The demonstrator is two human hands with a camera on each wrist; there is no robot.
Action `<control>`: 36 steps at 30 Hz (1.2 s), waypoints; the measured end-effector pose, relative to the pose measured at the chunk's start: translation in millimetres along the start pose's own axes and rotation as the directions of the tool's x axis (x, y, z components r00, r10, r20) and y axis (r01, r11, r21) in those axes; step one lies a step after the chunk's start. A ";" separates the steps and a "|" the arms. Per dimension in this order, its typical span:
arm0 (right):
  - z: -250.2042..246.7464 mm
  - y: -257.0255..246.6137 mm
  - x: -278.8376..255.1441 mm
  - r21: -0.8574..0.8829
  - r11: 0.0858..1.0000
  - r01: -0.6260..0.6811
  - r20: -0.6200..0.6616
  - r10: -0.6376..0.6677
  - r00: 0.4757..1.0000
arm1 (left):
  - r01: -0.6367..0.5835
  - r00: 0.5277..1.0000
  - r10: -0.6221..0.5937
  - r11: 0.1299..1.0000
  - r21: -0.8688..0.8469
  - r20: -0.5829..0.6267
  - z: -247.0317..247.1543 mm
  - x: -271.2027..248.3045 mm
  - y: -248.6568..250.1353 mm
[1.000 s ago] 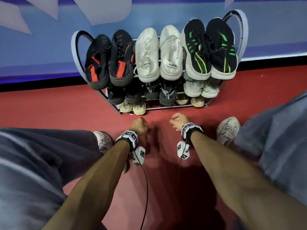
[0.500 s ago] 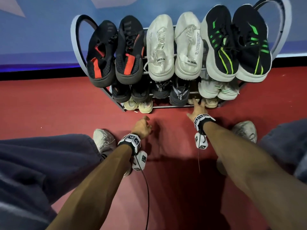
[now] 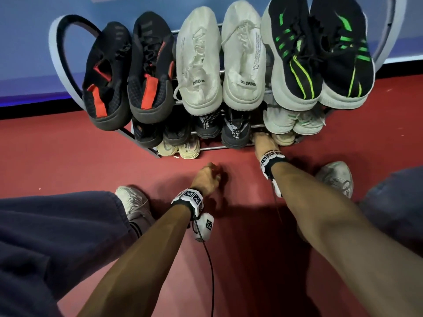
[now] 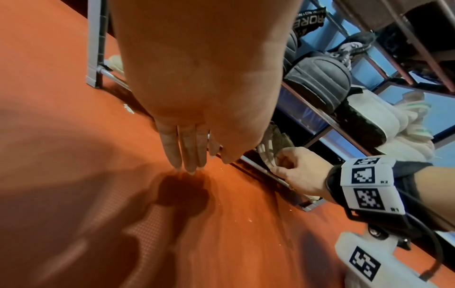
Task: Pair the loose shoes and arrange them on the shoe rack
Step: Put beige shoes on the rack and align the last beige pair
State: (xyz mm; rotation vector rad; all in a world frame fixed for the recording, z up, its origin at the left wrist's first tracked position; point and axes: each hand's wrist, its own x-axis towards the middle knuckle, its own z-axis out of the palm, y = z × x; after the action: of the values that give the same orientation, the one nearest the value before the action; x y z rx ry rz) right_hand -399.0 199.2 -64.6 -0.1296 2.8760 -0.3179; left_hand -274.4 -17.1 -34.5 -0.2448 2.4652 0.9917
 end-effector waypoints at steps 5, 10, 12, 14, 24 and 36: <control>3.8 9.3 -39.2 0.045 0.994 0.099 -0.025 -0.098 0.995 | 0.000 0.999 0.004 0.997 -0.076 0.045 14.3 5.6 24.5; 8.9 30.6 -62.4 0.451 0.886 -0.110 -0.170 0.206 0.964 | 0.043 0.992 -0.032 0.994 -0.098 0.118 46.9 35.9 35.5; 5.0 44.7 -54.0 0.723 0.604 -0.334 -0.141 0.602 0.786 | 0.036 0.993 -0.026 0.996 -0.081 0.113 54.3 40.2 48.5; -8.1 53.3 -41.7 0.862 0.116 -0.493 0.277 0.707 0.651 | 0.032 0.993 -0.018 0.993 -0.117 0.115 58.9 39.7 62.5; -6.9 46.1 -30.8 0.731 -0.501 -0.464 0.643 0.278 0.714 | 0.141 0.990 -0.143 0.960 -0.242 0.011 55.1 58.9 85.1; 5.1 57.9 -97.5 0.710 -0.242 -0.662 0.703 0.188 0.685 | 0.339 0.921 -0.365 0.573 -0.747 0.138 69.4 72.5 85.4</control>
State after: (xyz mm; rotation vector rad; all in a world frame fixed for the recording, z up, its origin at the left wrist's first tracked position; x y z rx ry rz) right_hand -307.1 265.6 -59.9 1.0437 1.3277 -1.8617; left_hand -341.2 93.2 -61.5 -0.9934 1.7390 1.7828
